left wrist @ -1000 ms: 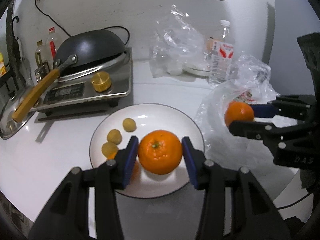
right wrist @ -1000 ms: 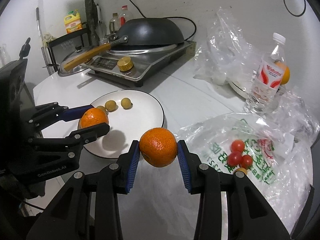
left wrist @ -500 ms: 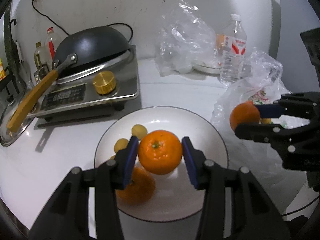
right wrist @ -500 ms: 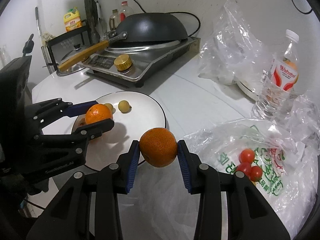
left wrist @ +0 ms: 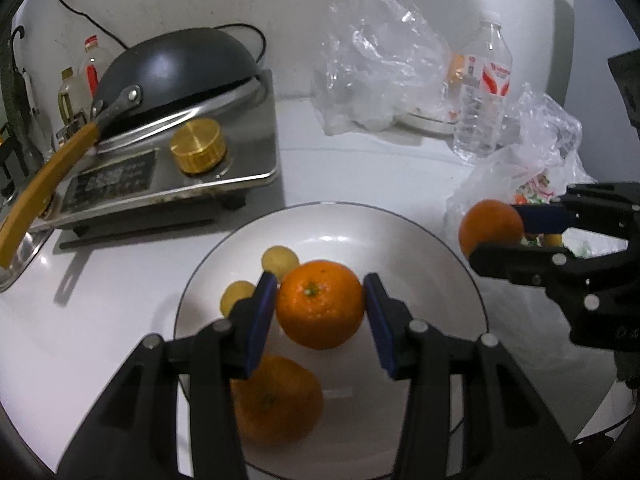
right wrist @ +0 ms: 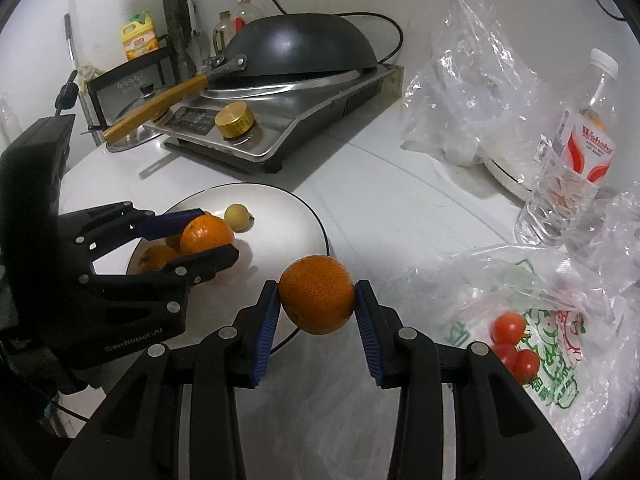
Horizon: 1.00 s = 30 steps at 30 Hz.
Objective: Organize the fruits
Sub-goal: 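Lower both mandarins onto the plate and open both tools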
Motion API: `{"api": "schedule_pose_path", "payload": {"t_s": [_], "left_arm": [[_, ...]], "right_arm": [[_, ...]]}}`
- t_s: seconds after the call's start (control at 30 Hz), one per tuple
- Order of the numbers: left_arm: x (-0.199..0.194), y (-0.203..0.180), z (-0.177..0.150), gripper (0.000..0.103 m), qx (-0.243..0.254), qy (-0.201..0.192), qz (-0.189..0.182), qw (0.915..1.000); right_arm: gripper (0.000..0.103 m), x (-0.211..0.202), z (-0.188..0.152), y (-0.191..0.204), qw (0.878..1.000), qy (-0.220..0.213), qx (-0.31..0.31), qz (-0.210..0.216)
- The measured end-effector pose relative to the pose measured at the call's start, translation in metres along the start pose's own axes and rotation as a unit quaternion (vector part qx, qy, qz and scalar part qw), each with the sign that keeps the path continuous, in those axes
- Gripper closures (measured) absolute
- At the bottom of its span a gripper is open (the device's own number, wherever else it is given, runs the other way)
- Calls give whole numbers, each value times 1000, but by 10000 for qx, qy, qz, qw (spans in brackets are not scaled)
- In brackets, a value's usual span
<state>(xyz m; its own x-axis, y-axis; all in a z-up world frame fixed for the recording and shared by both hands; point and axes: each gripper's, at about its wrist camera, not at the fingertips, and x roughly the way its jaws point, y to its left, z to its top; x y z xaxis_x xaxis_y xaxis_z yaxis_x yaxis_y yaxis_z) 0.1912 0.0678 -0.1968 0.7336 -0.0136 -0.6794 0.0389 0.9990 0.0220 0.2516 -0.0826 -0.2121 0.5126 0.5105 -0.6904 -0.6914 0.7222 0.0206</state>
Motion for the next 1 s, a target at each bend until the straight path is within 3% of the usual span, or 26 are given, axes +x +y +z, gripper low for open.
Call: {"api": "schedule_pose_path", "payload": {"t_s": [0.3,1.0], "left_arm": [[5,4,-3,56,-33,60,-27,10000],[-33,41,0,56,-462,-502,37,9977]], "right_arm": [[62,9,4,3,10000,56,-6,-2],[62,39,40,25,9997,70,-211,114]]}}
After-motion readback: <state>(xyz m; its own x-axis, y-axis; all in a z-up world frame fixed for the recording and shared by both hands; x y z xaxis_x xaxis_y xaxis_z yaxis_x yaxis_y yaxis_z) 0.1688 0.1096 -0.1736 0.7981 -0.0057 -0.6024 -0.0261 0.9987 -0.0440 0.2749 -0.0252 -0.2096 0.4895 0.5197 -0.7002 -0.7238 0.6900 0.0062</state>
